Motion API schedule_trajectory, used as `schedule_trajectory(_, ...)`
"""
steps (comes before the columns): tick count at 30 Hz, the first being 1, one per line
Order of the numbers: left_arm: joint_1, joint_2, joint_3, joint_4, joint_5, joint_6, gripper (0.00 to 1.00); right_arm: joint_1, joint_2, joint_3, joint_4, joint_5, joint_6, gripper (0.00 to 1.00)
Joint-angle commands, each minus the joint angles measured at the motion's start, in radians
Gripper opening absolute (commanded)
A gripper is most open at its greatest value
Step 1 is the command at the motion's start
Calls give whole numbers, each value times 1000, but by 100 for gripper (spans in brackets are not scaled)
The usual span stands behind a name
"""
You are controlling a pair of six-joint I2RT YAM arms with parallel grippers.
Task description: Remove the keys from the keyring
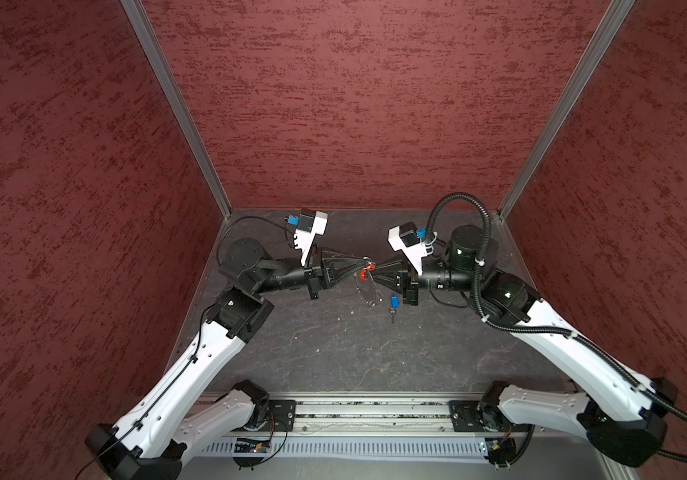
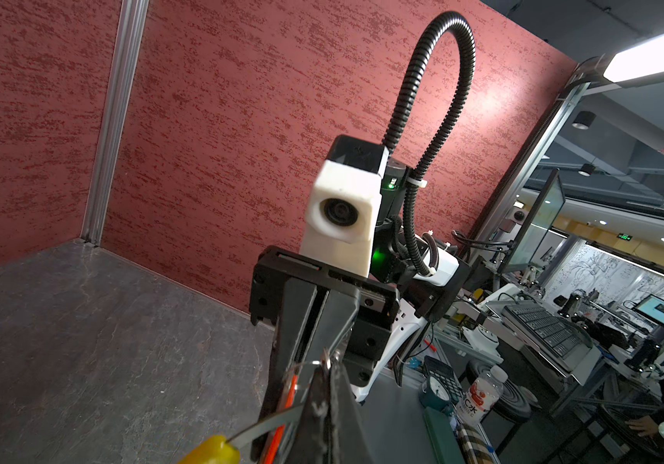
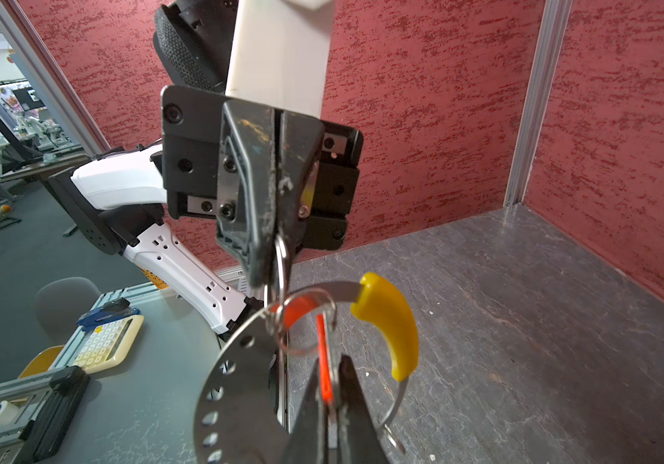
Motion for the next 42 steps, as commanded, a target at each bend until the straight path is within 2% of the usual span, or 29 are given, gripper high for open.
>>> schedule_trajectory(1, -4, -24, -20, 103, -43, -9, 0, 13, -12, -44, 46, 11, 24, 0)
schedule_trajectory(9, -22, -19, -64, 191, -87, 56, 0, 31, -24, -106, 98, 14, 65, 0)
schedule_trajectory(13, -26, -31, -80, 198, -73, 97, 0, 31, -66, -122, 108, 62, 63, 1)
schedule_trajectory(15, -26, -39, -82, 190, -71, 110, 0, 30, -91, -119, 96, 100, 57, 13)
schedule_trajectory(17, -26, -46, -83, 182, -67, 119, 0, 31, -113, -104, 73, 122, 50, 31)
schedule_trajectory(19, -27, -49, -80, 169, -58, 124, 0, 31, -135, -89, 67, 134, 51, 41)
schedule_trajectory(24, -32, -63, -83, 166, -55, 129, 0, 31, -186, -88, 206, 181, 118, 50)
schedule_trajectory(30, -42, -68, -88, 194, -67, 120, 0, 31, -154, -105, 442, 179, 239, 52)
schedule_trajectory(34, -45, -72, -92, 193, -76, 119, 0, 32, -113, -103, 479, 119, 277, 51)
schedule_trajectory(42, -46, -77, -104, 192, -97, 119, 0, 33, -76, -108, 501, 4, 328, 37)
